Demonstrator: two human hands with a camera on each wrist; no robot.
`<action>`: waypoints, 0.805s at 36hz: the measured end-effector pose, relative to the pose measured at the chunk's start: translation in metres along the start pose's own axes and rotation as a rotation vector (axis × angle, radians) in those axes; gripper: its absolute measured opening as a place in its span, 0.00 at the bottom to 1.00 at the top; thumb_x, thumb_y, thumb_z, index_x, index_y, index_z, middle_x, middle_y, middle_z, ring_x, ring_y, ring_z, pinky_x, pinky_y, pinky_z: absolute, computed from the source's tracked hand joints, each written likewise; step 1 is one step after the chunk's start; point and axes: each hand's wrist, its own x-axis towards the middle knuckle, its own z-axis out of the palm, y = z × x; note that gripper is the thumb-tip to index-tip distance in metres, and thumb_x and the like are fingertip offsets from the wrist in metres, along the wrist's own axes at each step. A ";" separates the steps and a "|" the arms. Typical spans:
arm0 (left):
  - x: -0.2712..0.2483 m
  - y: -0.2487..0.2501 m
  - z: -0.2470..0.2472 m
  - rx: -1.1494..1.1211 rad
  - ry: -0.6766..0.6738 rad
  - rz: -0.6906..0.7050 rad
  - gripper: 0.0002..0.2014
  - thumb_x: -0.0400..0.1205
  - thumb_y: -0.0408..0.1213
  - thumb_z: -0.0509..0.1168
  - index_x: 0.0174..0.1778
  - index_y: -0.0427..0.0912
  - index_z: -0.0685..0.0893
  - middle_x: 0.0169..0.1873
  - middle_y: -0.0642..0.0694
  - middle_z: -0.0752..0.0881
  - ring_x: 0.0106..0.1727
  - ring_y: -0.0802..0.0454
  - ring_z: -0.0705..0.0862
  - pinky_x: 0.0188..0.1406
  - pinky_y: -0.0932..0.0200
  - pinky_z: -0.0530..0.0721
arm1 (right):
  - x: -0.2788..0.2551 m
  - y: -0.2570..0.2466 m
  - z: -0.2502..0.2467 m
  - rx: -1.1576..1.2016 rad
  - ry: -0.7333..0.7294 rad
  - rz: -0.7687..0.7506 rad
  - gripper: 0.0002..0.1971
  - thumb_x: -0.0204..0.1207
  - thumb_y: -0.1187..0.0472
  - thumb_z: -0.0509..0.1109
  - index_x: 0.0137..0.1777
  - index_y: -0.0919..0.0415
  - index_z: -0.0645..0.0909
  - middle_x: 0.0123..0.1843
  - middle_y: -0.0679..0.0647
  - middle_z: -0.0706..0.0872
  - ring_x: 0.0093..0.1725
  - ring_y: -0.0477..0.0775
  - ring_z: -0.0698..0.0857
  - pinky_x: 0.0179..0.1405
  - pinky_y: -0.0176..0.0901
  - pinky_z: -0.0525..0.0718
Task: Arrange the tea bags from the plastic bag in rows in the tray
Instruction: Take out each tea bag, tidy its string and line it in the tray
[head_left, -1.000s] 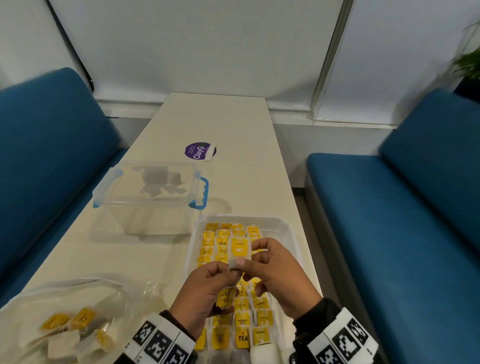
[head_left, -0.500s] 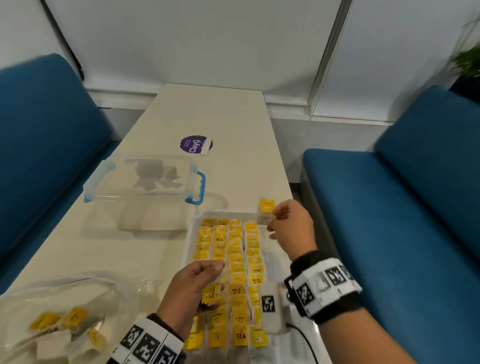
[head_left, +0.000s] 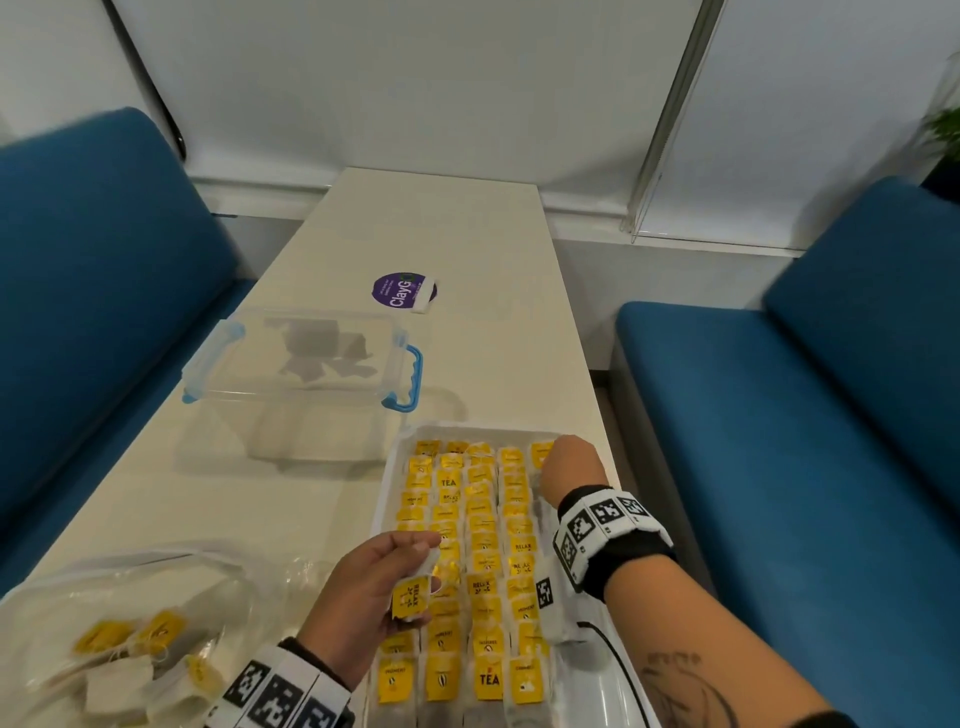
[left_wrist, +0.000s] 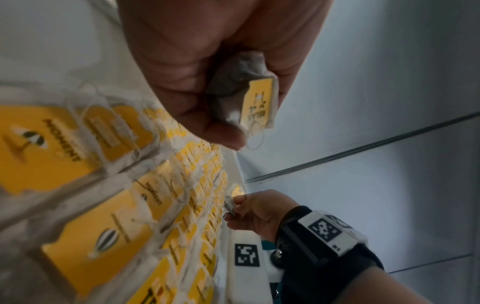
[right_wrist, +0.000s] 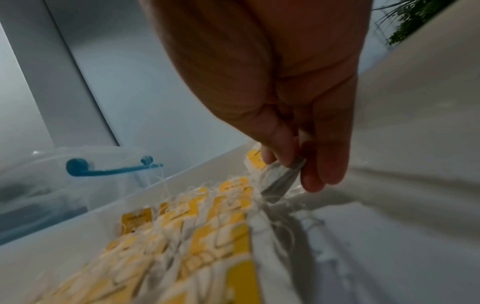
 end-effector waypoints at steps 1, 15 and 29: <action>0.000 0.000 0.000 0.007 -0.004 0.000 0.07 0.81 0.29 0.63 0.46 0.36 0.87 0.39 0.39 0.85 0.37 0.47 0.85 0.22 0.60 0.80 | 0.001 0.000 0.000 -0.011 -0.016 -0.006 0.16 0.84 0.65 0.56 0.69 0.70 0.73 0.71 0.62 0.77 0.70 0.59 0.77 0.67 0.43 0.74; -0.003 0.003 0.000 0.013 -0.057 -0.015 0.08 0.81 0.27 0.61 0.47 0.38 0.86 0.42 0.40 0.85 0.38 0.48 0.85 0.22 0.61 0.82 | -0.010 -0.003 -0.002 -0.014 -0.007 -0.088 0.16 0.83 0.68 0.54 0.68 0.69 0.74 0.69 0.63 0.79 0.68 0.59 0.79 0.67 0.44 0.76; -0.006 0.020 0.012 -0.311 -0.030 -0.032 0.08 0.79 0.38 0.64 0.48 0.40 0.87 0.41 0.42 0.85 0.33 0.50 0.85 0.21 0.61 0.83 | -0.105 -0.022 -0.036 0.628 -0.328 -0.560 0.09 0.70 0.64 0.77 0.41 0.53 0.79 0.35 0.52 0.85 0.32 0.47 0.83 0.24 0.38 0.79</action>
